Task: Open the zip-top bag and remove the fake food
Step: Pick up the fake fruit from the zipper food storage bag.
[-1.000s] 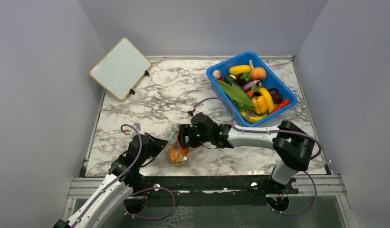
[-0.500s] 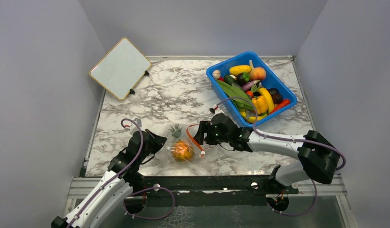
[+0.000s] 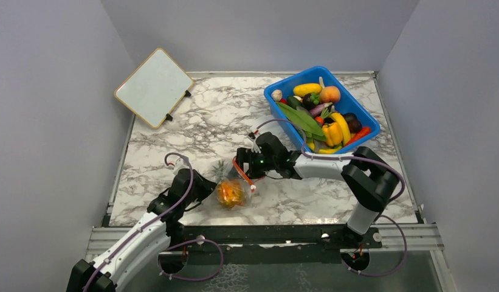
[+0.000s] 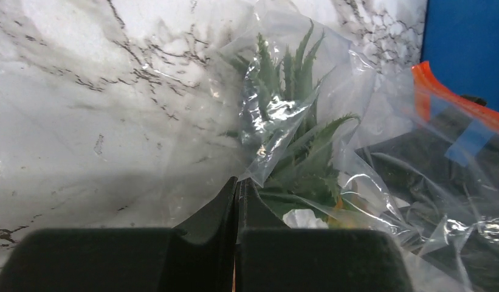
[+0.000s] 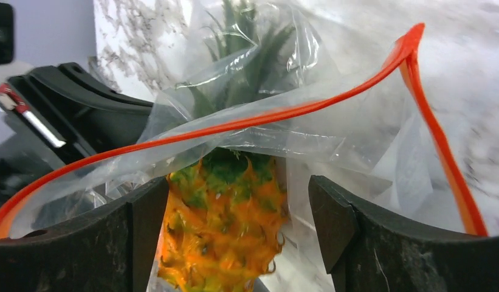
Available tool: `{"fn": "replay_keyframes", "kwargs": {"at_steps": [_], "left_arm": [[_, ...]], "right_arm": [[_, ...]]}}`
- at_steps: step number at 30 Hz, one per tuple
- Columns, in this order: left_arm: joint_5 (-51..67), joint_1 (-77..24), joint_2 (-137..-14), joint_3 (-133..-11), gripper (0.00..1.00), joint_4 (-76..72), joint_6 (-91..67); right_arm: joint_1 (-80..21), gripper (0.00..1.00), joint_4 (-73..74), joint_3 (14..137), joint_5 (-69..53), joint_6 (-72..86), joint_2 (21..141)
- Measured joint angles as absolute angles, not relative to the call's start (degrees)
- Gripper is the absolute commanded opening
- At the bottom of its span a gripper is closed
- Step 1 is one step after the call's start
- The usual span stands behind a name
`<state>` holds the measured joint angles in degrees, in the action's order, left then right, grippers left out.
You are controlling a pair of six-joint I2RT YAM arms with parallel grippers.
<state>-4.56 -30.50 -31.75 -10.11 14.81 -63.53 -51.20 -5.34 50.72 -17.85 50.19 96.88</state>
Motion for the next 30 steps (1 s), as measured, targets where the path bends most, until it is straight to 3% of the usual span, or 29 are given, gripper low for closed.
{"fn": "replay_keyframes", "kwargs": {"at_steps": [13, 14, 16, 18, 24, 30], "left_arm": [[-1.04, -30.37, -38.76, -7.57, 0.0, 6.02, -63.16], [-0.69, -30.39, -39.22, -7.57, 0.0, 5.56, -63.02], [-0.16, -30.39, -40.12, -7.57, 0.0, 4.99, -62.83], [0.05, -30.39, -40.29, -7.6, 0.0, 4.78, -62.61], [-0.34, -30.46, -37.12, -7.81, 0.0, 6.48, -62.43], [-3.33, -30.5, -28.88, -8.84, 0.0, 12.25, -63.02]], "right_arm": [[-50.87, 0.87, -15.92, 55.13, -31.99, 55.53, 109.43], [-50.87, 0.84, -16.45, 55.16, -32.62, 55.7, 109.75], [-50.87, 0.69, -16.84, 55.16, -33.52, 55.79, 109.97], [-50.94, 0.6, -17.54, 55.0, -34.0, 55.86, 109.93], [-51.55, 0.5, -15.77, 50.68, -30.37, 55.13, 104.38], [-51.81, 0.5, -11.81, 47.13, -25.17, 52.56, 94.28]]}}
